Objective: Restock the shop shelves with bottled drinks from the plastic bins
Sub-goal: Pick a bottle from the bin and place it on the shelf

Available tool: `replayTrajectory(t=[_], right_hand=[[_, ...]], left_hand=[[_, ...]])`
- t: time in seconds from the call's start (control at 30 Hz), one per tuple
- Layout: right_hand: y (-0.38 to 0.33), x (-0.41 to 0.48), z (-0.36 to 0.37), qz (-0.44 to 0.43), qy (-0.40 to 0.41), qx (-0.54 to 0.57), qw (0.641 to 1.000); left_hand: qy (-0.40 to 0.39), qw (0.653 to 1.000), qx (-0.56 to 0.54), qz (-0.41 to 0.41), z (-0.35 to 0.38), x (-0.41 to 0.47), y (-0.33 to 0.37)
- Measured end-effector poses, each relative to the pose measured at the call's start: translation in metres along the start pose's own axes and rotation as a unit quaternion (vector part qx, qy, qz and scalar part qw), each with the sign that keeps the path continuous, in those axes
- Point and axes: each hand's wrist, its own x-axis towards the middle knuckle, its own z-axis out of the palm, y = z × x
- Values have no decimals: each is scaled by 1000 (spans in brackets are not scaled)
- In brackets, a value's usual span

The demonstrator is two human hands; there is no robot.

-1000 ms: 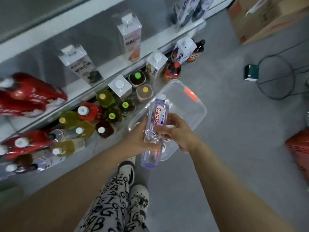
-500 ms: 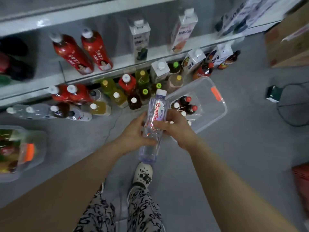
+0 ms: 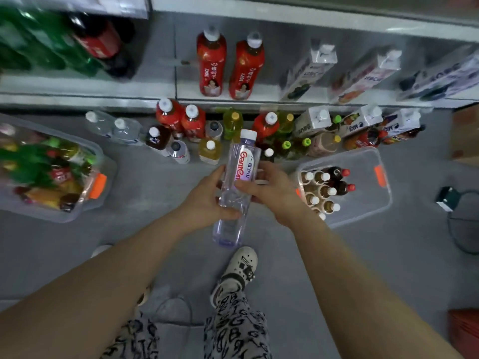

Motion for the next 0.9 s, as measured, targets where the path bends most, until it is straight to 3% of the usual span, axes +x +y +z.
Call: replayTrajectory(t=[0.53,0.9], right_hand=[[-134,20,300,-77,-52,-141,986],[-236,49,414,-152,-83,-195,965]], left_hand=[[123,992,-26,27,-281,-128,-24],[205,976,35,71,-420,-148,-10]])
